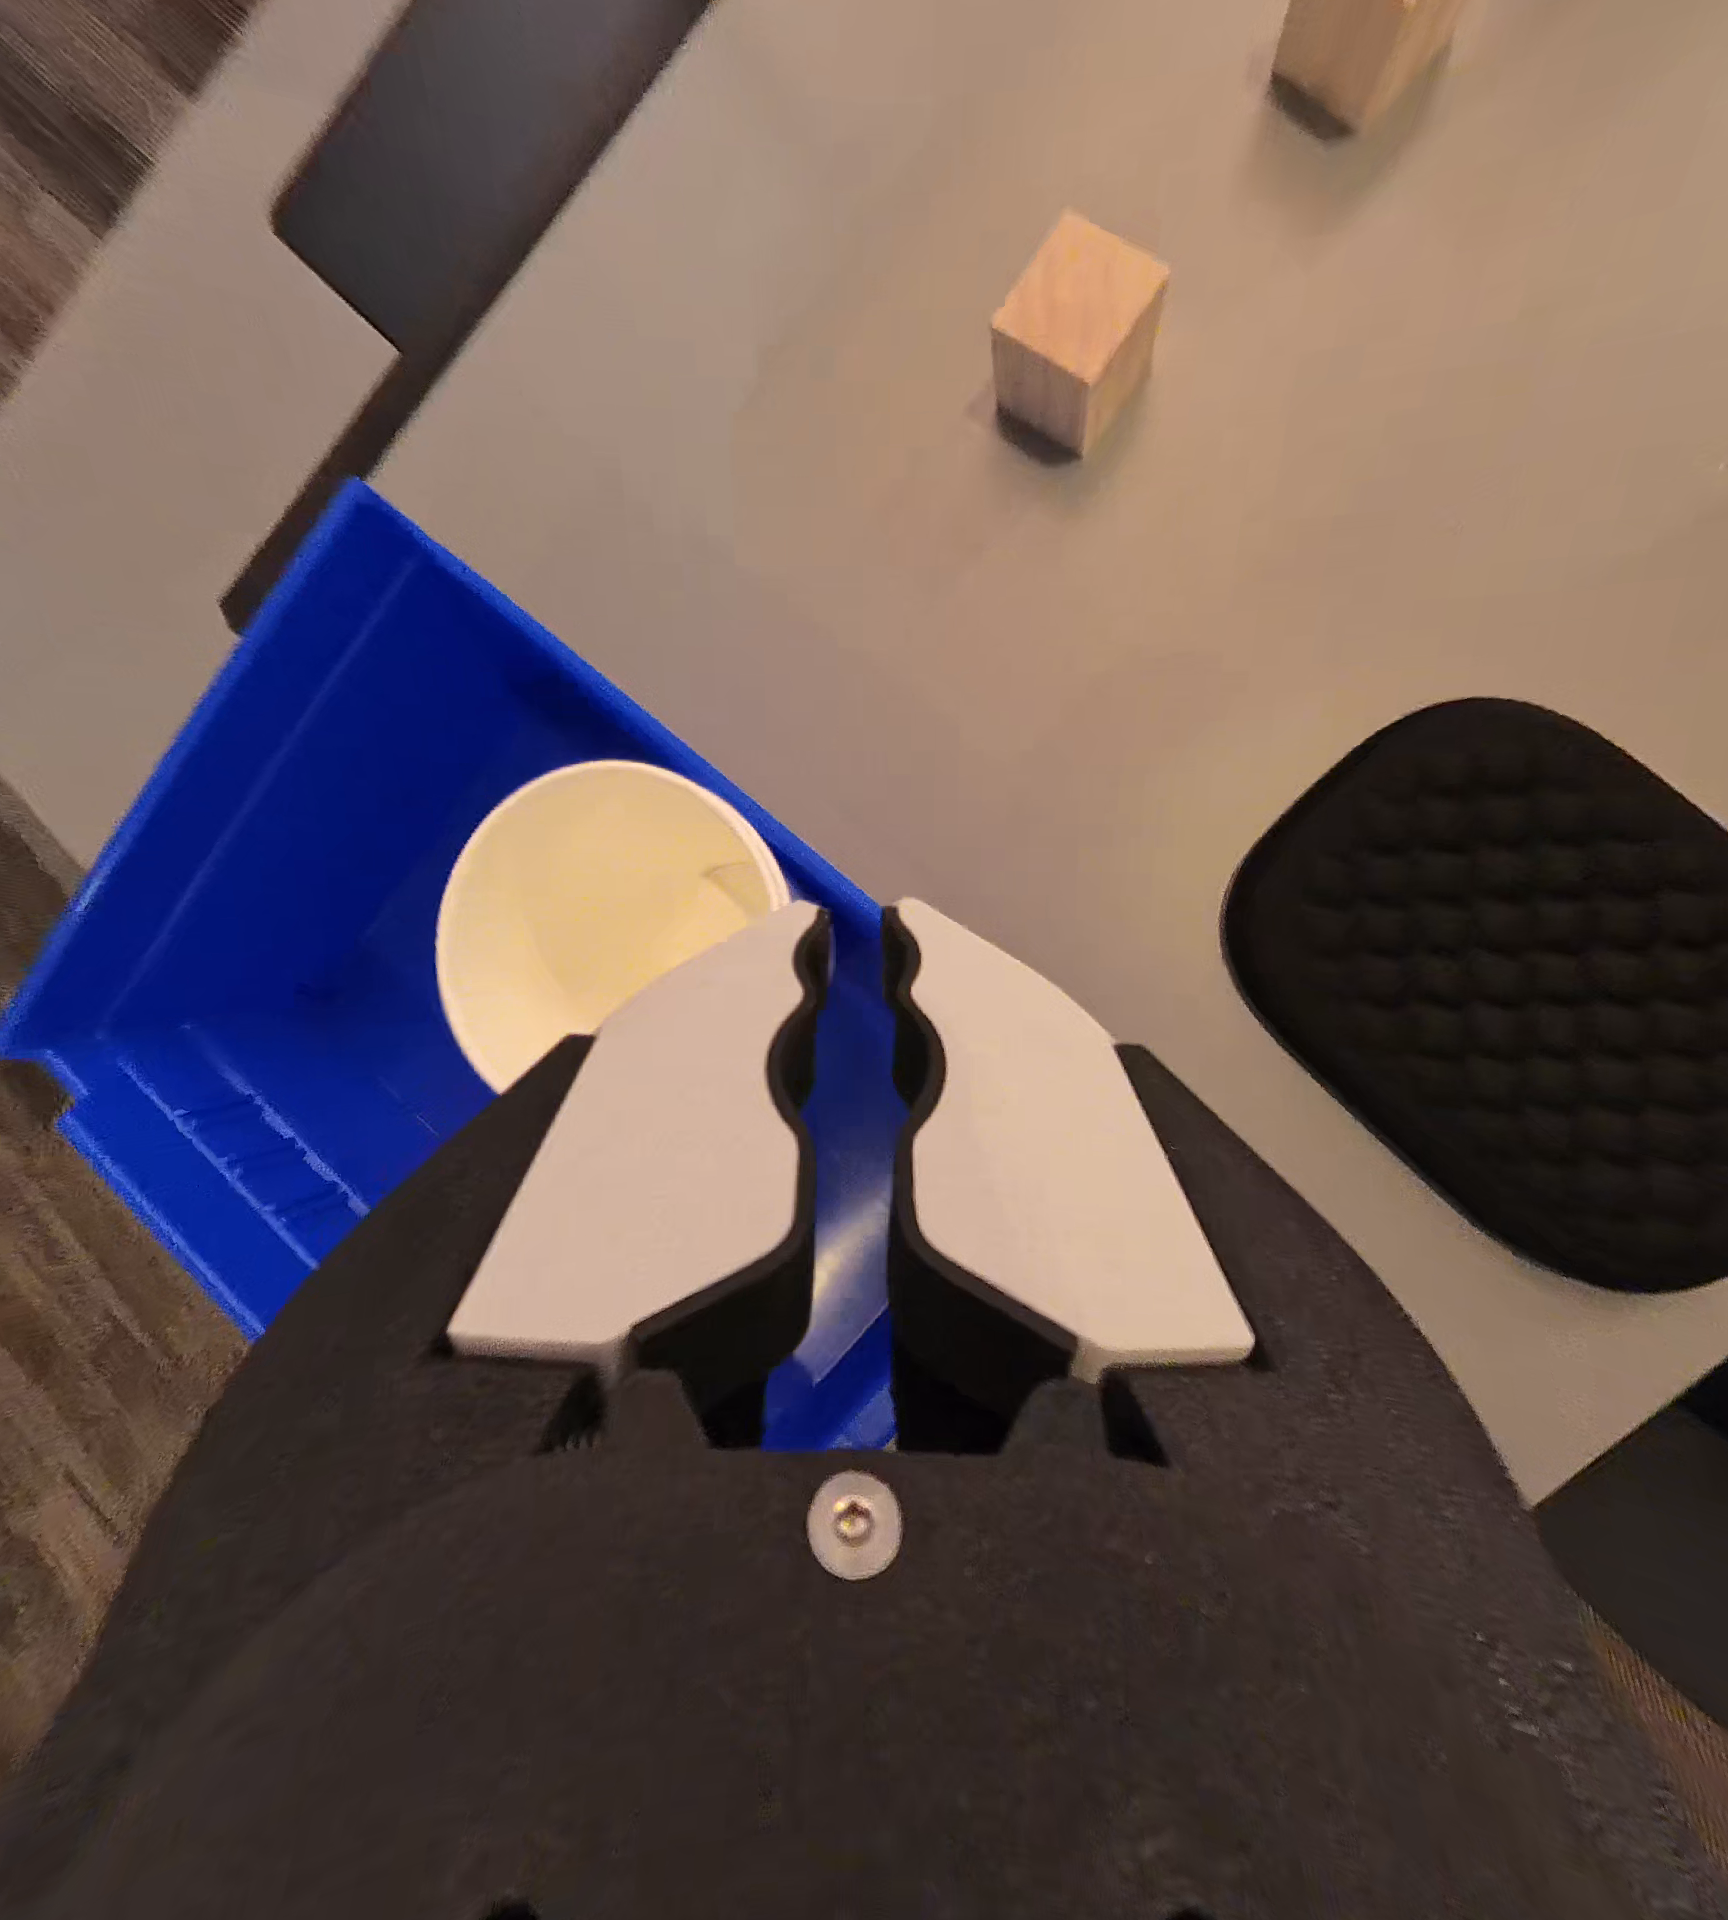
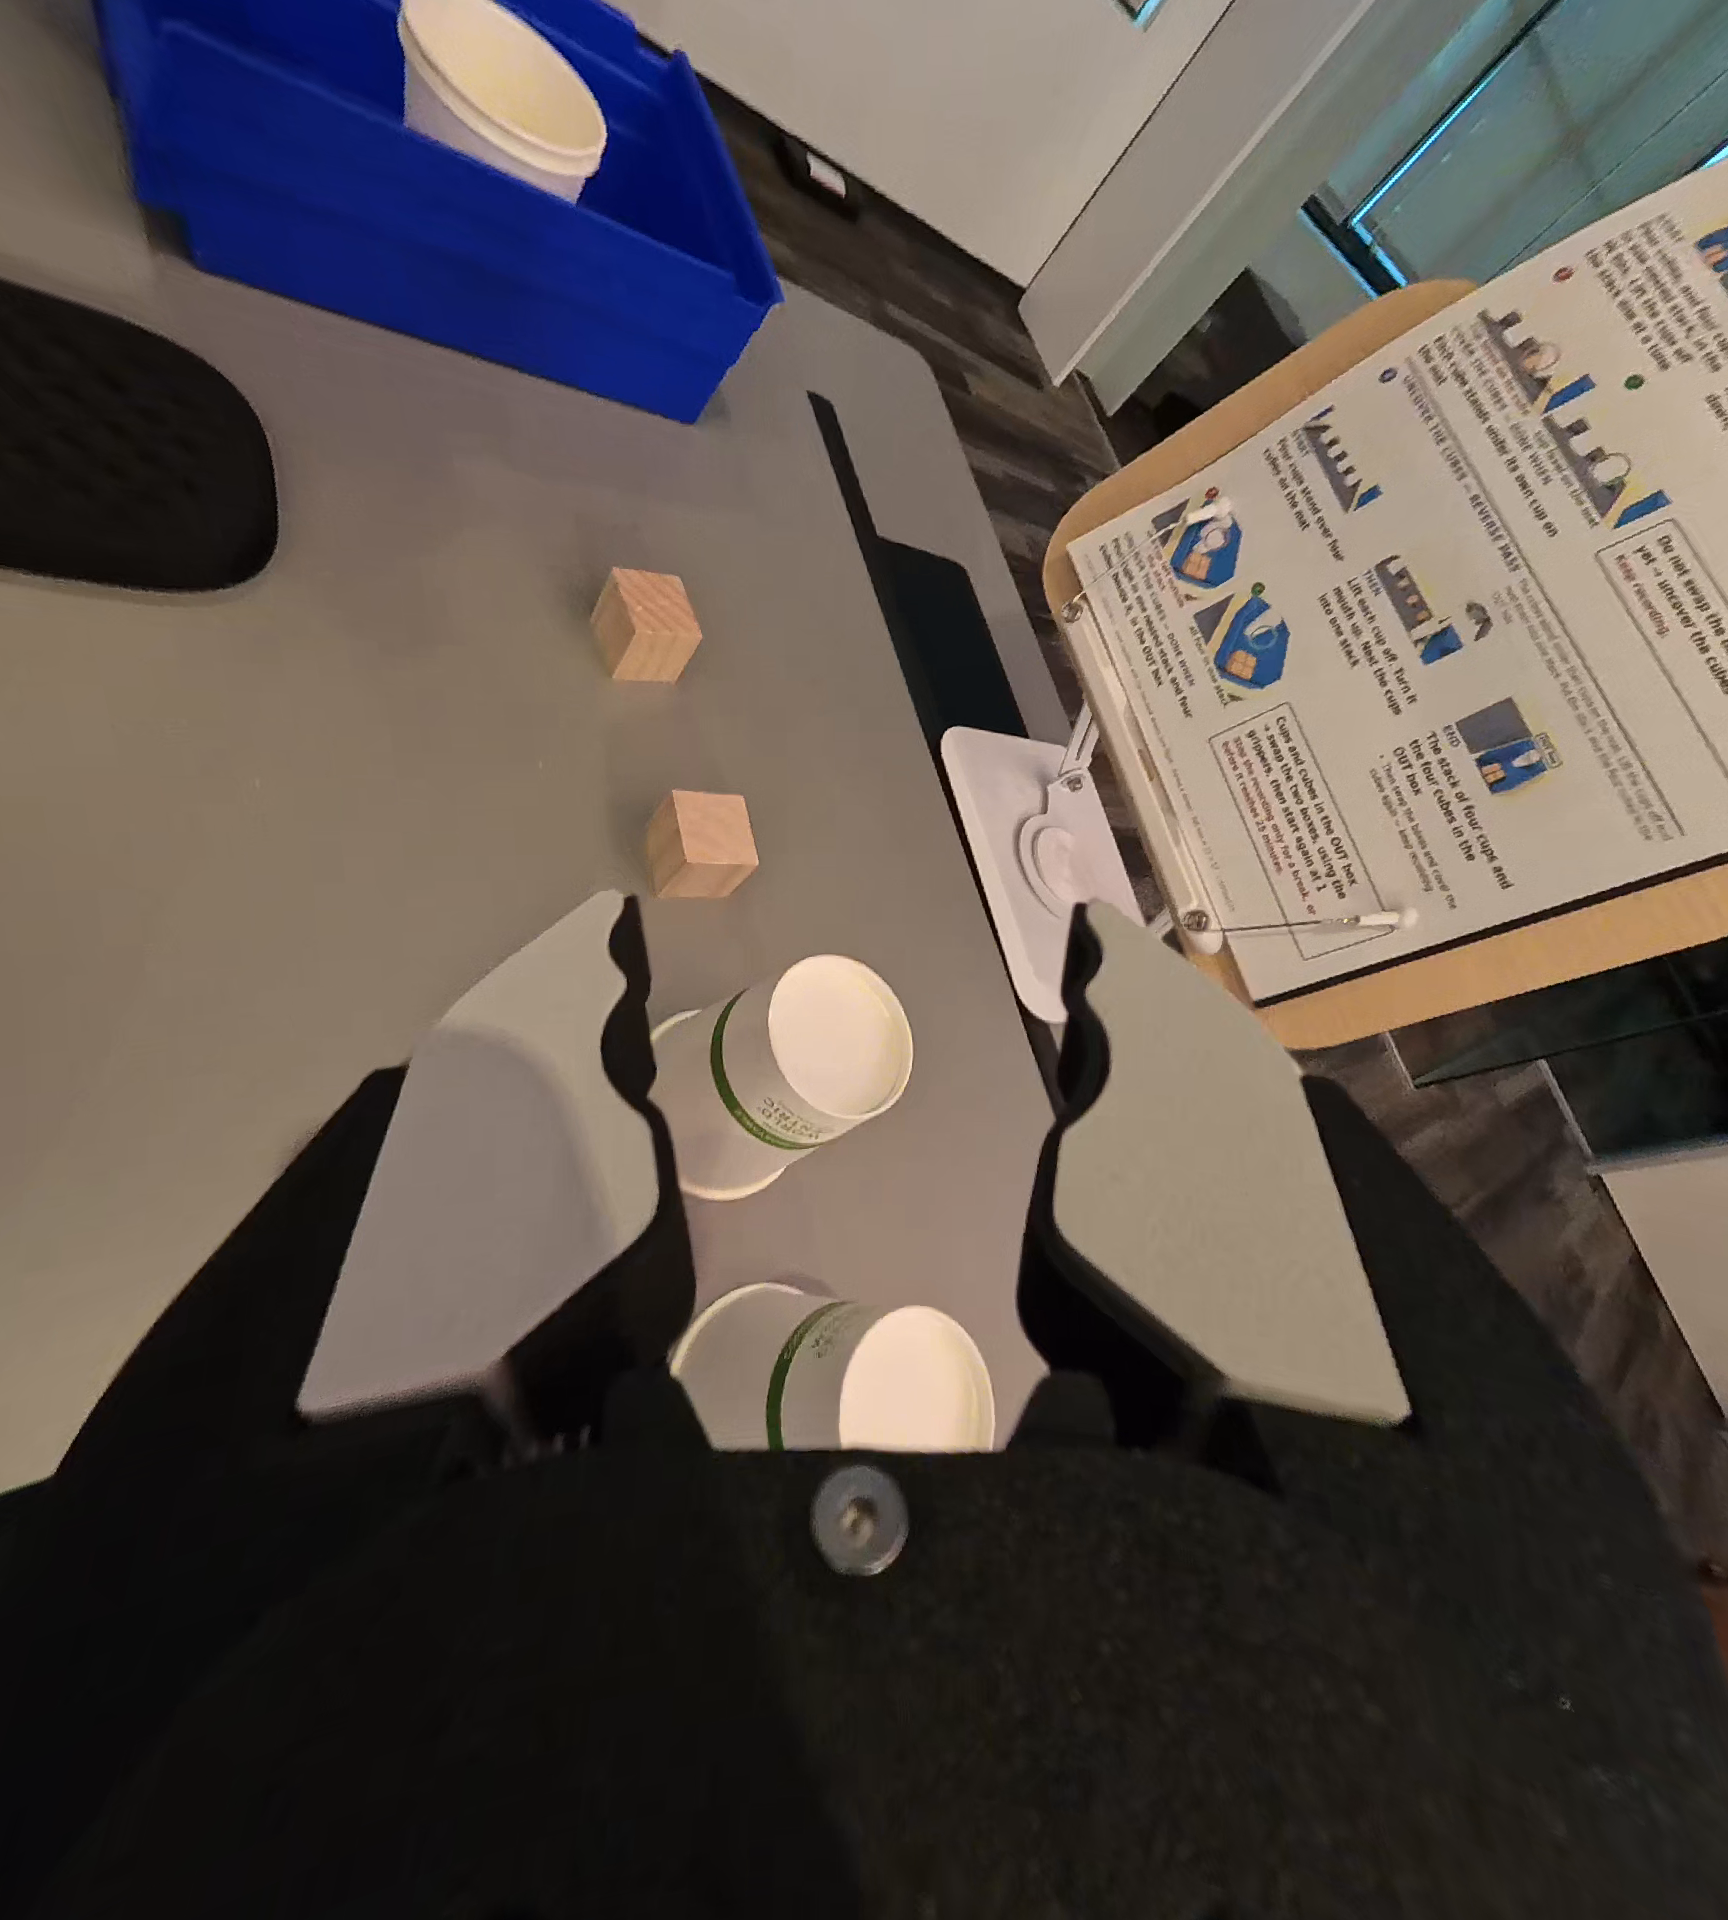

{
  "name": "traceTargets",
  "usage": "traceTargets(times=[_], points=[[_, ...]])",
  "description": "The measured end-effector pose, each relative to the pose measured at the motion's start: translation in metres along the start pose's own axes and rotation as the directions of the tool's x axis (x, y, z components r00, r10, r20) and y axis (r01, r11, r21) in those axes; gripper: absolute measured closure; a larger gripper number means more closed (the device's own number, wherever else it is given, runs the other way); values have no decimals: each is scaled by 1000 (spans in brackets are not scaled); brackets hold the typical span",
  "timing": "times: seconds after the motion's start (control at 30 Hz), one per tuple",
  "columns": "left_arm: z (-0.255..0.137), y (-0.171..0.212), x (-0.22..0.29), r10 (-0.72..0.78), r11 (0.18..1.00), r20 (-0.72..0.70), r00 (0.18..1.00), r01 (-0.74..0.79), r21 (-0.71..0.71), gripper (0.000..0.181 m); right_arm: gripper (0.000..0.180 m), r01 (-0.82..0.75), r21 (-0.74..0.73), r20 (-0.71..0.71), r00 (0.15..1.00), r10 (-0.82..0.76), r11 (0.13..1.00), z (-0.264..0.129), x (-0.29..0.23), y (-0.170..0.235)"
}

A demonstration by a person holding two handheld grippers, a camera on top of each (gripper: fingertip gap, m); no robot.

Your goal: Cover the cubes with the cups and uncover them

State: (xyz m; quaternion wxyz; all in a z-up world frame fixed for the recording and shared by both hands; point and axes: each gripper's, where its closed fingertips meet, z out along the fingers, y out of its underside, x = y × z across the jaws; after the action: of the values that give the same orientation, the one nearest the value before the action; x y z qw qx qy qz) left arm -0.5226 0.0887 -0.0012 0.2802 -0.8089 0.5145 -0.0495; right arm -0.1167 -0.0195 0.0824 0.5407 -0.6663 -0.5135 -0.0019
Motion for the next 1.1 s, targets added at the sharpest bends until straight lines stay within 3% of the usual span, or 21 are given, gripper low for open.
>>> traceTargets(times=[0.17, 0.33, 1.1], points=[[19, 16, -11, 52, 987, 43, 998, -44, -154, 175, 105, -20, -46, -20, 1000, 19, 999, -5, 7, 21], [28, 24, -16, 33, 975, 70, 997, -17, -220, 172, 106, -58, -21, -38, 998, 57, 998, -13, 15, 28], [32, 25, -15, -36, 981, 29, 999, 41, -188, 178, 109, -67, -66, -14, 998, 66, 996, -14, 10, 40]])
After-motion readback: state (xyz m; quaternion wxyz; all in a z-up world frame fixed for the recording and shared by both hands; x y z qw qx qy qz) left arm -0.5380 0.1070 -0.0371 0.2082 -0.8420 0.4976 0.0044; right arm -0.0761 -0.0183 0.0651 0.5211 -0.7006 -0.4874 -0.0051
